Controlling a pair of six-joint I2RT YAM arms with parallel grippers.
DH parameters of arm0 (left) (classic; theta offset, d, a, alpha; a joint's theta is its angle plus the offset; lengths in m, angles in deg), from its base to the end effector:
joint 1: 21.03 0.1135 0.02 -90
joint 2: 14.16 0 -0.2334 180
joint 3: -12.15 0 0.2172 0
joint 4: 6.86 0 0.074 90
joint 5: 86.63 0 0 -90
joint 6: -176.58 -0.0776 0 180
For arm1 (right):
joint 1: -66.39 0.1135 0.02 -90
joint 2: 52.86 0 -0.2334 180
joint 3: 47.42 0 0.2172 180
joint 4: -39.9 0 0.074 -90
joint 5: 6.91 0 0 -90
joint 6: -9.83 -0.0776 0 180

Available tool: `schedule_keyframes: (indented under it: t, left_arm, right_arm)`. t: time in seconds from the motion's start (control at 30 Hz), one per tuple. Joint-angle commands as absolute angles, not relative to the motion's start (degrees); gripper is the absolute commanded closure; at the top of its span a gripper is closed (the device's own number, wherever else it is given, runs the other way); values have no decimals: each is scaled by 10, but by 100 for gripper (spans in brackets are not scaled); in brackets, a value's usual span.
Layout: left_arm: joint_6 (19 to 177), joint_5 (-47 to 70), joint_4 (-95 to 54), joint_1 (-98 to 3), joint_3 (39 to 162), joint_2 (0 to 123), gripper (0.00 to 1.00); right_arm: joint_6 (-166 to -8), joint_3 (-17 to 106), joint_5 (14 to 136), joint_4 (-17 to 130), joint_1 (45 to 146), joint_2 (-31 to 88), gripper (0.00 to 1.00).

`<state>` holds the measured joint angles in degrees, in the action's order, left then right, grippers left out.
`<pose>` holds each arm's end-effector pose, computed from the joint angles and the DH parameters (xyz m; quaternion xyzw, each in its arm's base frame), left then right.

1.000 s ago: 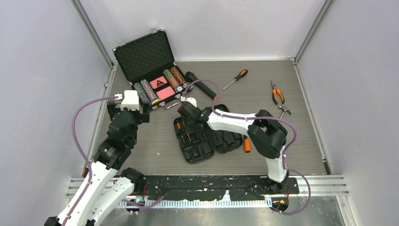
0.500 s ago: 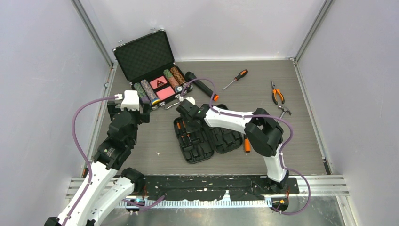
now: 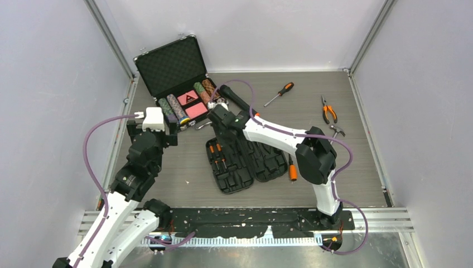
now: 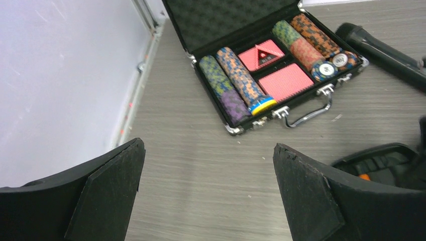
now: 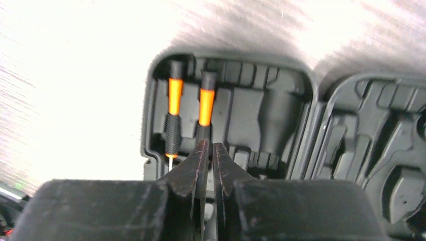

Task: Pack the tool kit

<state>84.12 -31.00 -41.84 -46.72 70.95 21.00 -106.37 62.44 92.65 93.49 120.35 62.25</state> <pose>0.1663 -0.0314 0.3079 -0.0019 0.7623 0.1020 0.6391 0.2535 0.3265 0.1762 -0.2085 0.9372 0.1109 0.2565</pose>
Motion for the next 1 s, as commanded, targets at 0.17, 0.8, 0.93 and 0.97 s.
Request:
schedule_keyframes:
  t: [0.17,0.8,0.93,0.97]
  left_arm:
    - [1092,-184,-554,-463,766,274,0]
    - [1318,92,-340,-447,577,414,14]
    - [1330,112,-309,-446,571,469,25]
    - [1331,118,-305,-446,573,479,27]
  right_arm:
    - [-1034,694,862,914,1186,622,86]
    - [-1050,686,838,896,1179,673,89]
    - [-1050,690,862,898,1179,679,90]
    - [-1050,692,865,901,1179,681,90]
